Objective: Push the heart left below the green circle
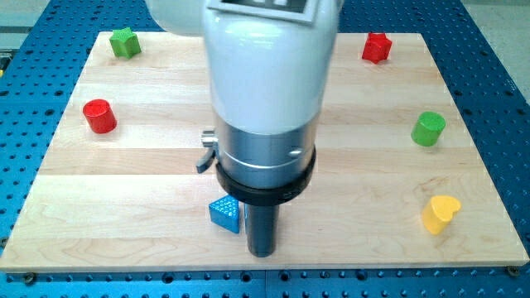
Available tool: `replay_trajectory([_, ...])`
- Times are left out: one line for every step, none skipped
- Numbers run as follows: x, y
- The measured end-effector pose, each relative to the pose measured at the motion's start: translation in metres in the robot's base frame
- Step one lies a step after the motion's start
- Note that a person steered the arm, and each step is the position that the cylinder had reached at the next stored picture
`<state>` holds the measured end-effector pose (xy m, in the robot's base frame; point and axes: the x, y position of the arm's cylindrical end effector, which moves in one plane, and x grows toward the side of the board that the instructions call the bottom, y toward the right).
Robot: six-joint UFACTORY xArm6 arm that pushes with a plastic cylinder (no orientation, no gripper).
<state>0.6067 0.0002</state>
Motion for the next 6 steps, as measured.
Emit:
replay_trajectory([-0.009,0.076])
replay_trajectory([0.006,0.171])
replay_trajectory([0.001,0.246])
replay_trajectory([-0.014,0.275])
replay_trajectory([-0.014,0.212])
replay_trajectory([-0.046,0.193])
